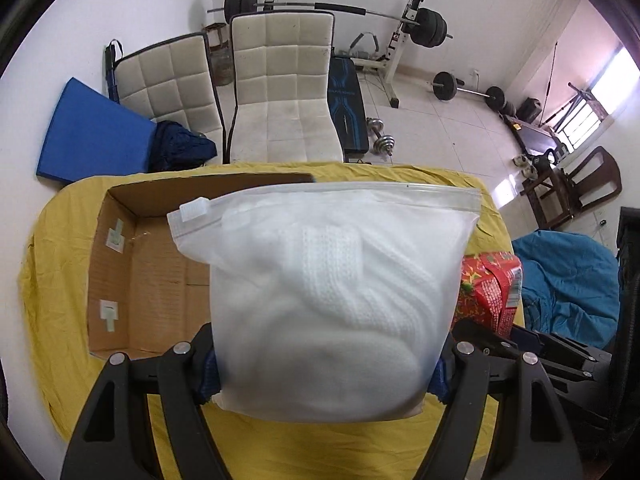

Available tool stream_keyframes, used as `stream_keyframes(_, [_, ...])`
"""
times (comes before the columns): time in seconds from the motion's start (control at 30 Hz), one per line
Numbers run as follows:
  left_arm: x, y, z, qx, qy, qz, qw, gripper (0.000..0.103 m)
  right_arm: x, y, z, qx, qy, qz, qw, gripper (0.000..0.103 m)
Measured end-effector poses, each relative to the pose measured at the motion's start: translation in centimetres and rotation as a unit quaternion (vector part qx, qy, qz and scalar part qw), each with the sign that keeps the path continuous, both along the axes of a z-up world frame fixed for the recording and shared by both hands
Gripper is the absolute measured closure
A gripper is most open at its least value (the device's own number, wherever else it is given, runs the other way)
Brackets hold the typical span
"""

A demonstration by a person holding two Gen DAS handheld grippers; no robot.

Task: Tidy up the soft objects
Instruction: 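Carry both packs into the box and open both tools to release them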

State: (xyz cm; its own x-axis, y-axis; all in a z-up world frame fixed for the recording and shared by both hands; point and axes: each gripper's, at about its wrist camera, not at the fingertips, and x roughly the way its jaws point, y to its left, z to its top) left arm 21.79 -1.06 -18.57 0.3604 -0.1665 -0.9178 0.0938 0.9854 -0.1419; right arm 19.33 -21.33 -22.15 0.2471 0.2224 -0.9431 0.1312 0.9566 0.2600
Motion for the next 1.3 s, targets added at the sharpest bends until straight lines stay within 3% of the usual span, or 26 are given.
stream_keyframes(0.27, [2.8, 8.3, -1.5, 0.01, 0.019, 0.023, 0.9995, 0.028, 3.8, 9.6, 0.4, 0.003, 0.001, 0.034, 0.999, 0.056])
stream_keyframes(0.53, [7.6, 14.5, -7.9, -0.024, 0.096, 0.04, 0.9943, 0.028, 8.9, 16.2, -5.4, -0.016, 0.043, 0.051, 0.998, 0.056])
stream_keyframes(0.9, [13.7, 15.9, -16.7, -0.083, 0.187, 0.022, 0.9786, 0.028, 15.3, 20.1, -13.8, -0.037, 0.095, 0.055, 0.993, 0.056])
stream_keyframes(1.3, [16.4, 15.2, -21.6, -0.078, 0.225, -0.007, 0.9711, 0.027, 17.8, 20.9, -19.2, -0.054, 0.116, 0.034, 0.991, 0.056])
